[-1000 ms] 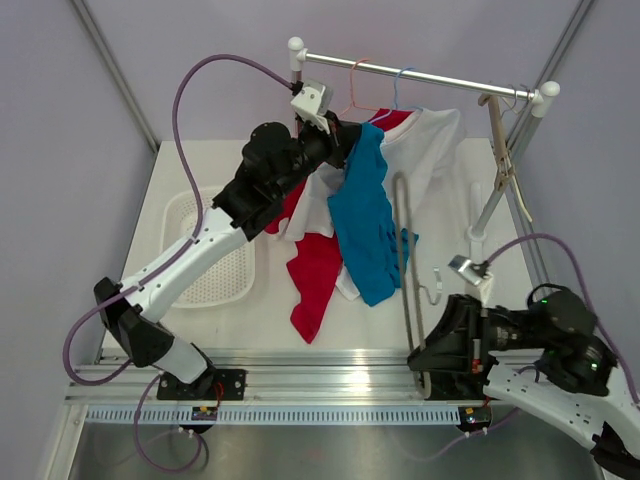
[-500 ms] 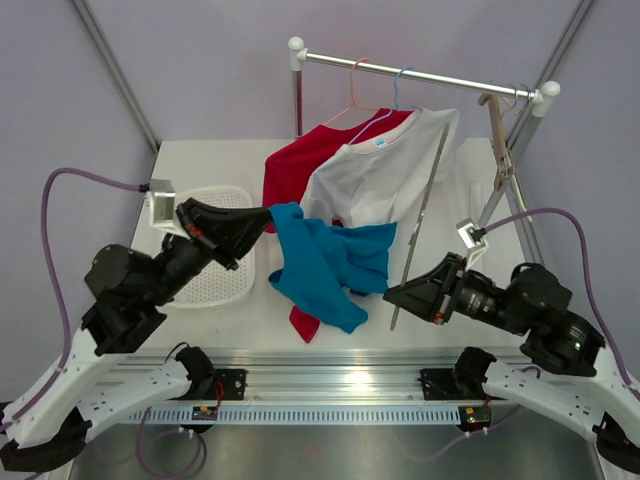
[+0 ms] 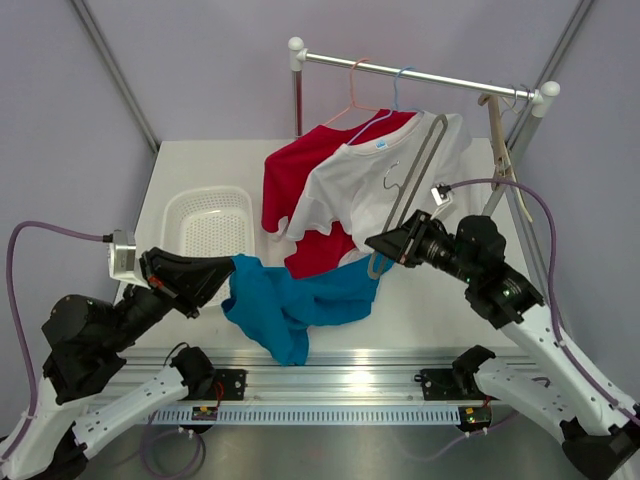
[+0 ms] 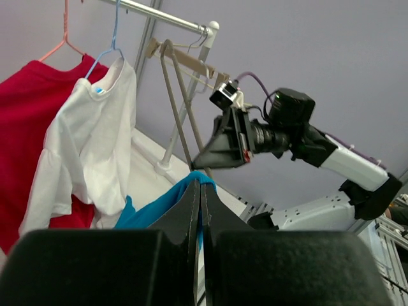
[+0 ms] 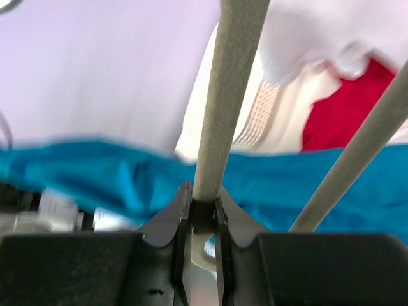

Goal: Remove the t-shirt from the hanger

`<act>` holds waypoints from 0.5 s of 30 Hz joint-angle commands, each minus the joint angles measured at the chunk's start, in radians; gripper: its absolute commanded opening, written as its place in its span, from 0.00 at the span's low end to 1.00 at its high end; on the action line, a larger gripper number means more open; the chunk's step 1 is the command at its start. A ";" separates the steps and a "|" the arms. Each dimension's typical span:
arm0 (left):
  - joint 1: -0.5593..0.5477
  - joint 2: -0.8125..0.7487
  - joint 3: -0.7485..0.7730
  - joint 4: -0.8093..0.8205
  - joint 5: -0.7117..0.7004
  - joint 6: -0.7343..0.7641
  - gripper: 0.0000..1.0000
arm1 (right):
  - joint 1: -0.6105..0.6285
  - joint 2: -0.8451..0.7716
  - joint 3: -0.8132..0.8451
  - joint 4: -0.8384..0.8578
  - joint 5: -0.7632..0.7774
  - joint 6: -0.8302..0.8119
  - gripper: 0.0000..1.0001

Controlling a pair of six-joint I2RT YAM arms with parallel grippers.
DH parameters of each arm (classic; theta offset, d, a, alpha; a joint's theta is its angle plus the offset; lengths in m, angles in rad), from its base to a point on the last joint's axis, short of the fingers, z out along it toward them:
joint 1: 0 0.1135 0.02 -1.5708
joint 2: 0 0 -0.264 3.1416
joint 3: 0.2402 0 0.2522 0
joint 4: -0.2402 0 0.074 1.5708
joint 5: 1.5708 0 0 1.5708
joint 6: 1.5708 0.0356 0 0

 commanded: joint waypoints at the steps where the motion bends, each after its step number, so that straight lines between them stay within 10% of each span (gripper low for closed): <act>1: 0.001 -0.028 -0.016 -0.038 -0.006 0.027 0.00 | -0.104 0.055 0.051 0.157 -0.143 0.035 0.00; 15: 0.001 -0.089 -0.122 -0.078 -0.073 0.081 0.00 | -0.408 0.302 0.159 0.428 -0.316 0.153 0.00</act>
